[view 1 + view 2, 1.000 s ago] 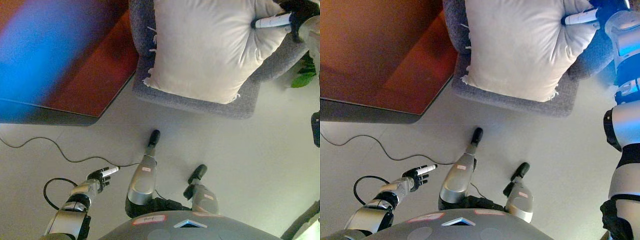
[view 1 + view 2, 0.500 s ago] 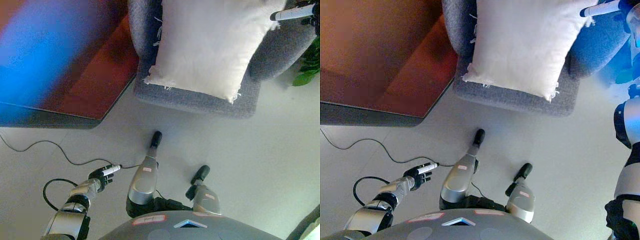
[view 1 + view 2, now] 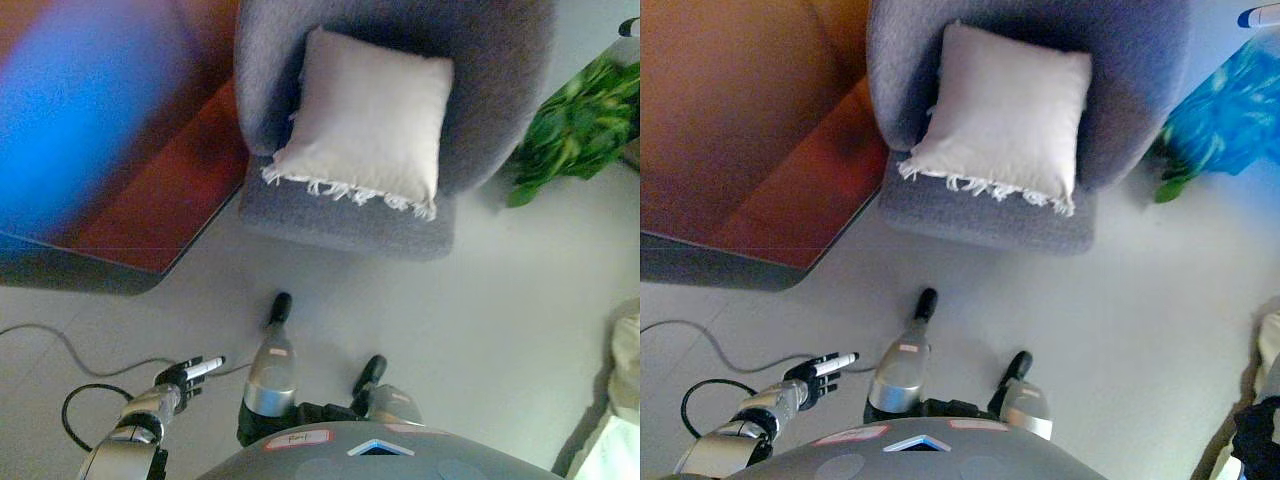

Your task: Pick up the pillow and put it on the sofa.

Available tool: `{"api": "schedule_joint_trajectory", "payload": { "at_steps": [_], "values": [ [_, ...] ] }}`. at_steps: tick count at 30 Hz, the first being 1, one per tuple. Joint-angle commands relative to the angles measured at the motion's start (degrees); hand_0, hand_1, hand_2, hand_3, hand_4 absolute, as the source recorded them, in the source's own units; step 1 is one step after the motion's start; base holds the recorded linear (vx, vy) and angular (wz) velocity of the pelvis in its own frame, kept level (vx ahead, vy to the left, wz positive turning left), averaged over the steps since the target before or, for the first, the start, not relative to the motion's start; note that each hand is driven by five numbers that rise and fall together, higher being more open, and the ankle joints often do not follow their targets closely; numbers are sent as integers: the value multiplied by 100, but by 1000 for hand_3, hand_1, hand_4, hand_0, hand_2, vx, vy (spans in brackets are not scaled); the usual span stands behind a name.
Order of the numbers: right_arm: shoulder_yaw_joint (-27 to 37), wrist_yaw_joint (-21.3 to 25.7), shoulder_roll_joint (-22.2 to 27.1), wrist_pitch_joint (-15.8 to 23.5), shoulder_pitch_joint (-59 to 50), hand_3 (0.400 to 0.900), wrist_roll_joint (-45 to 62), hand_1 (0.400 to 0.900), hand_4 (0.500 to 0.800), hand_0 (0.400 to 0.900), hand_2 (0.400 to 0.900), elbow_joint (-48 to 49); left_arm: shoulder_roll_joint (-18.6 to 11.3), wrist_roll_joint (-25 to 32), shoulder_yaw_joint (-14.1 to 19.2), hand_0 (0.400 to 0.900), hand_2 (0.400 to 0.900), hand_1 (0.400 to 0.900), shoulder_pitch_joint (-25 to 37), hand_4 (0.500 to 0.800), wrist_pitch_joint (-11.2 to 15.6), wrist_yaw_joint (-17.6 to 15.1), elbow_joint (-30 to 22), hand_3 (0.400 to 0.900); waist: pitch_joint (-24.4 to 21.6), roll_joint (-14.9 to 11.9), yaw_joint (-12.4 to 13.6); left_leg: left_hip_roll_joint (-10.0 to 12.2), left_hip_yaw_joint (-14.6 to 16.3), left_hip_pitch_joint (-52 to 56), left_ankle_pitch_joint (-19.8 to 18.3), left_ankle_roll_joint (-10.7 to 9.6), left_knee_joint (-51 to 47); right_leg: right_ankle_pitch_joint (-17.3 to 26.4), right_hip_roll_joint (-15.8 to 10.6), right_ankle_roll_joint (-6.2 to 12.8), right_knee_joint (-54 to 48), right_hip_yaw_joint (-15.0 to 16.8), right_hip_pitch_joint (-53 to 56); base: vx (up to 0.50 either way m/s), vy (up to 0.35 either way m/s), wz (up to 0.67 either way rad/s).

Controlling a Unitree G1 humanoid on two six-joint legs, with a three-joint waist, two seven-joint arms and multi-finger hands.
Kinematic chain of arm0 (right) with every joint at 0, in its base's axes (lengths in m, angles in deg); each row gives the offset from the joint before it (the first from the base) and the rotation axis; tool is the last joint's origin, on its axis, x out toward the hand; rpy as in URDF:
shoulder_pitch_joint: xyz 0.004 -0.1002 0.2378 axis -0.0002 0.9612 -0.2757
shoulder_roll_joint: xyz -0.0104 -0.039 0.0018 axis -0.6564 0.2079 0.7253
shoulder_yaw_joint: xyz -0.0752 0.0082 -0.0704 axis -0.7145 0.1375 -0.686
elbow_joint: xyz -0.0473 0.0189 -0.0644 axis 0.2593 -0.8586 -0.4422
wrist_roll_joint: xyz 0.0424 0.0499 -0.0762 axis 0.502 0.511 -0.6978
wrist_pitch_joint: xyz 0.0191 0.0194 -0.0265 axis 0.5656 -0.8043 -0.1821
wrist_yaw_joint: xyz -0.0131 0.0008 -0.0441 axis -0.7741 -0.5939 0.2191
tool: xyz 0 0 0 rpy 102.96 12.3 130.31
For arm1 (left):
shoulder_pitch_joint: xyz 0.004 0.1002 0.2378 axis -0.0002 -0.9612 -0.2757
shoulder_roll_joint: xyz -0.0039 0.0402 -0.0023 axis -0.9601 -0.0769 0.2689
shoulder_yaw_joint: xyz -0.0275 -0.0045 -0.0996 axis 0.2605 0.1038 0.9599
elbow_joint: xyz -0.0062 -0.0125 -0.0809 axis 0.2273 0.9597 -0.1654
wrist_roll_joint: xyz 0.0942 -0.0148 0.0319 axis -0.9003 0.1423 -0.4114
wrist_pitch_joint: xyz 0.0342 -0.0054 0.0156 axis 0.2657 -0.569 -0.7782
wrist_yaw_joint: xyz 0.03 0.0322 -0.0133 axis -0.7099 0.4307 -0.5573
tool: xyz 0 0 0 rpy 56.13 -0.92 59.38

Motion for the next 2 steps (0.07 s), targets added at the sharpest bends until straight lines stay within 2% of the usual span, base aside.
{"api": "schedule_joint_trajectory", "payload": {
  "at_steps": [1,2],
  "values": [
    [-176,-211,719,154,92,900,-143,900,800,900,900,54,-236,-309,-222,900,900,900,-304,800,91,-183,457,900,-992,81,0,182,224,849,-819,4,-43,258,-292,254,31,107,-51,-45,-46,-8],
    [37,-221,749,217,383,900,-161,900,800,900,900,67,-223,-306,-209,900,900,900,-291,800,121,-210,461,900,-1033,95,-28,175,253,896,-838,12,-43,247,-286,246,35,107,-14,-35,-28,-6]
  ]
}}
